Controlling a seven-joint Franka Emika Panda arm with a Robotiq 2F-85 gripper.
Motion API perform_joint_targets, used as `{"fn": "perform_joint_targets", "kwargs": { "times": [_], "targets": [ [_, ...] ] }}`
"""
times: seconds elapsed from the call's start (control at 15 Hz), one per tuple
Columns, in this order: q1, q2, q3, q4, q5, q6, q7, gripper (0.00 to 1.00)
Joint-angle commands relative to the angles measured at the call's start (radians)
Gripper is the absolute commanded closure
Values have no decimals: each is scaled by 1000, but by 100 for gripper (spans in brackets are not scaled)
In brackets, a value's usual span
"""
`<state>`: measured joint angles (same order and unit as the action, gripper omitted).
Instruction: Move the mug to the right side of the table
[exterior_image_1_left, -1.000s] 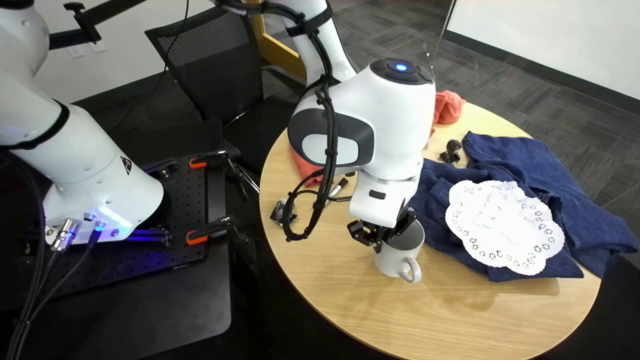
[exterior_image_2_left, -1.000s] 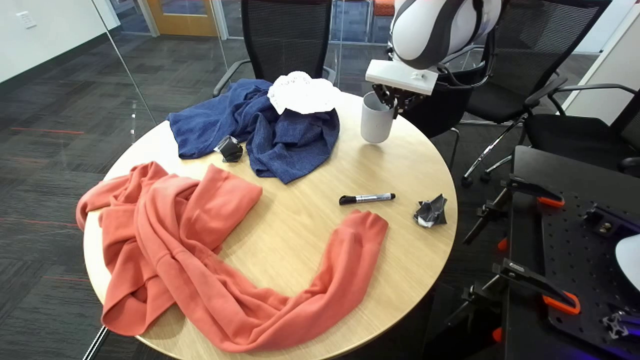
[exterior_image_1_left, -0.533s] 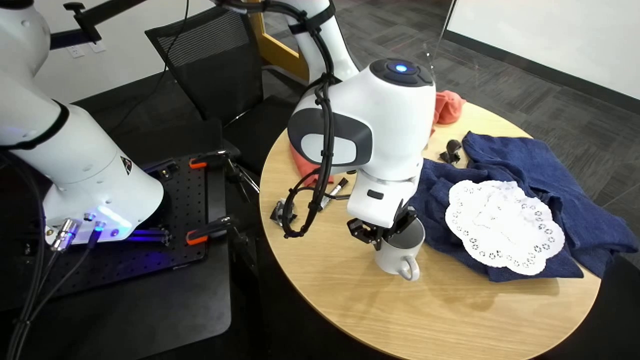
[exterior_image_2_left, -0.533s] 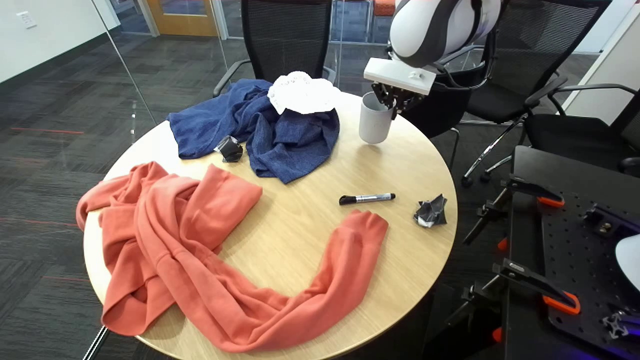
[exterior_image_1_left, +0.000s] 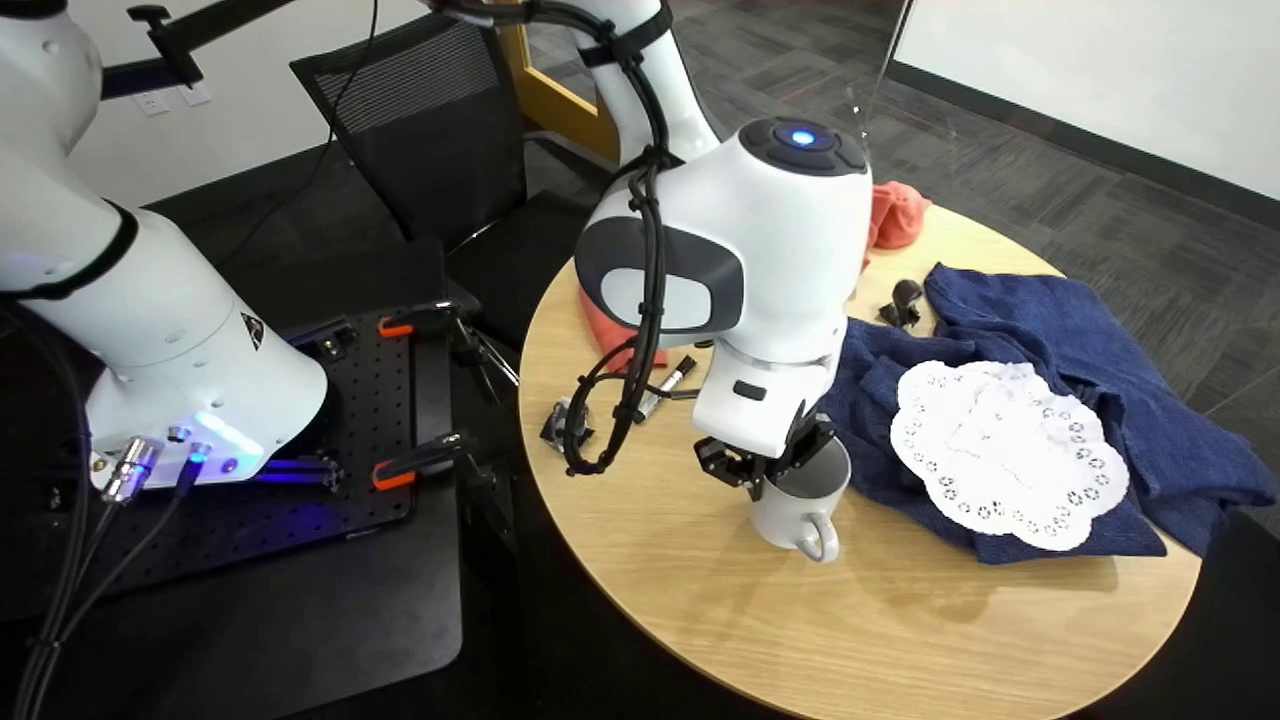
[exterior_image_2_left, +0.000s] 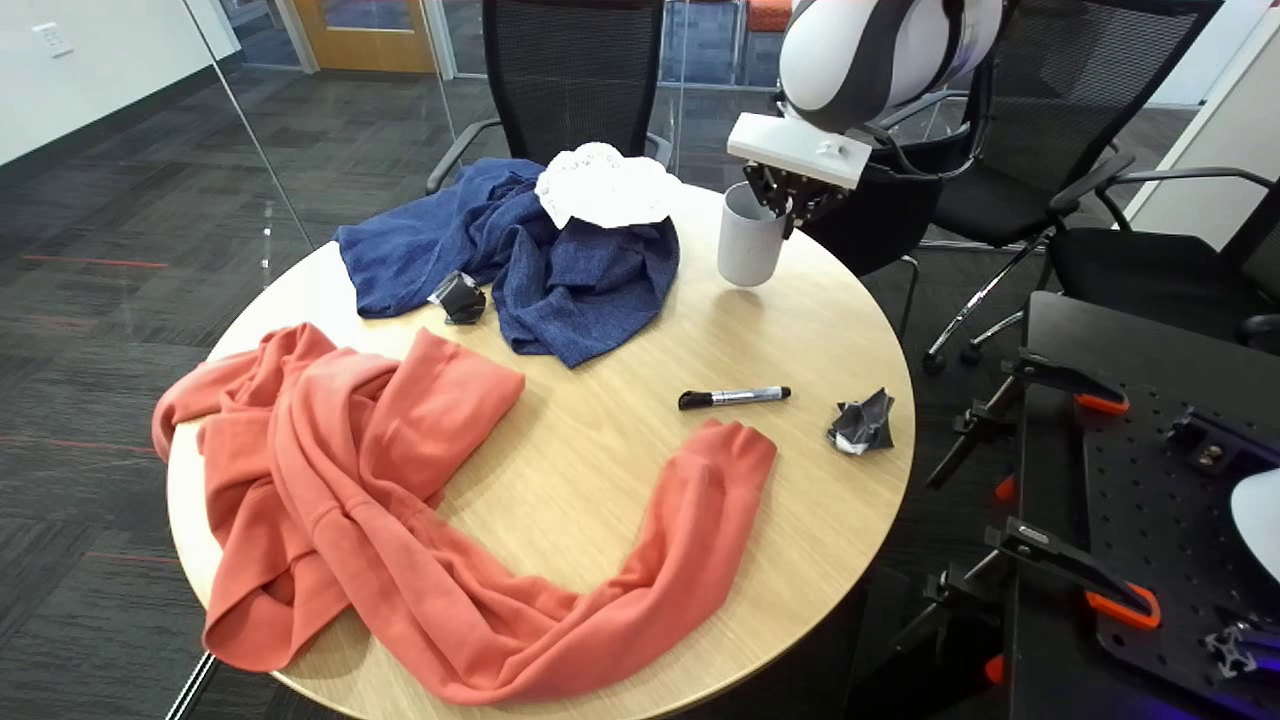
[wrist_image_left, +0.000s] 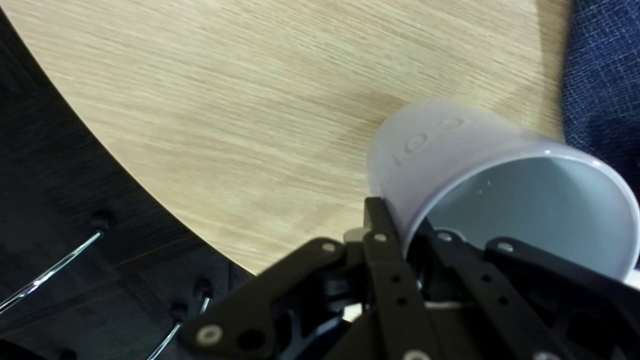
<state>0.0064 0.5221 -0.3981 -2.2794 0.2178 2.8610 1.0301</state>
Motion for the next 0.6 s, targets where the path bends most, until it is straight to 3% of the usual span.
{"fn": "perform_joint_targets", "kwargs": {
  "times": [0.0, 0.33, 0.53],
  "targets": [
    [-22, -61, 23, -31, 18, -4, 8, 97],
    [-21, -47, 23, -42, 1, 99, -22, 97],
    [21, -15, 30, -92, 24, 189, 13, 97]
  ]
}}
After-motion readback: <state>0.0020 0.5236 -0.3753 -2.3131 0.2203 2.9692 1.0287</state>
